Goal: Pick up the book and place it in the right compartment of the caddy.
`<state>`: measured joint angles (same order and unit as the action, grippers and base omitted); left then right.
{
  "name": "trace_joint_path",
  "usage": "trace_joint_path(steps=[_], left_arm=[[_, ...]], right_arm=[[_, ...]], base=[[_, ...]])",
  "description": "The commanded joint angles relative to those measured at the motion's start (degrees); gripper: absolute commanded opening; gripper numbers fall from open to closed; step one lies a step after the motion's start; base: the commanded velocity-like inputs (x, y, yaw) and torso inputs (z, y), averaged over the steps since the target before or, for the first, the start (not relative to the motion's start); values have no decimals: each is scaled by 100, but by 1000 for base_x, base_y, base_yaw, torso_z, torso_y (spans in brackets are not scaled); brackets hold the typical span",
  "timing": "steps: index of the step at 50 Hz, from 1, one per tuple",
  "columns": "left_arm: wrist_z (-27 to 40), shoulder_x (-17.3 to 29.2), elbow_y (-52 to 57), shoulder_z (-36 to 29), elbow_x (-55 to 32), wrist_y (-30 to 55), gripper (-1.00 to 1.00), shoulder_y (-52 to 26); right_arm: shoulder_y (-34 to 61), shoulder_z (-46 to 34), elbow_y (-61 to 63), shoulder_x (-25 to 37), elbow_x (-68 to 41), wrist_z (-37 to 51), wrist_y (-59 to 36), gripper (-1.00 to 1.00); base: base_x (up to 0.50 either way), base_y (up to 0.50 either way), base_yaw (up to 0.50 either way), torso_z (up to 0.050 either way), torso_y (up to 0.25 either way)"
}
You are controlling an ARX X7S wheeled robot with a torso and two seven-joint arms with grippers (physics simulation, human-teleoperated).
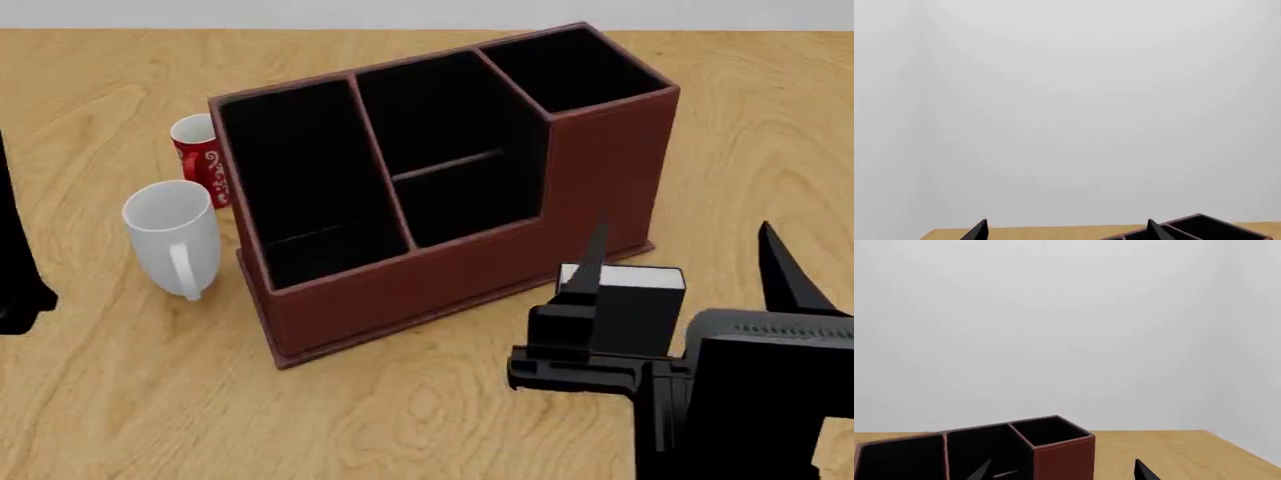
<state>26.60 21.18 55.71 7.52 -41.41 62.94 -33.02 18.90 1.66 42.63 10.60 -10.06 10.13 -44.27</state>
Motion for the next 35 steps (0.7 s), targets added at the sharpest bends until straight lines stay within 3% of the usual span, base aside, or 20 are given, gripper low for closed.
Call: trace_joint_path(steps=[1,35], left_arm=[[1101,710,236,-36,-1244,147,100,-331],[1191,1024,178,-151,-1174,-337,100,-97]], right_arm=[[364,67,402,136,-72,120,-557,100],[349,-216,332,218,-98,206,-484,100]], base=[[250,-168,0,0,0],[345,-121,0,0,0]])
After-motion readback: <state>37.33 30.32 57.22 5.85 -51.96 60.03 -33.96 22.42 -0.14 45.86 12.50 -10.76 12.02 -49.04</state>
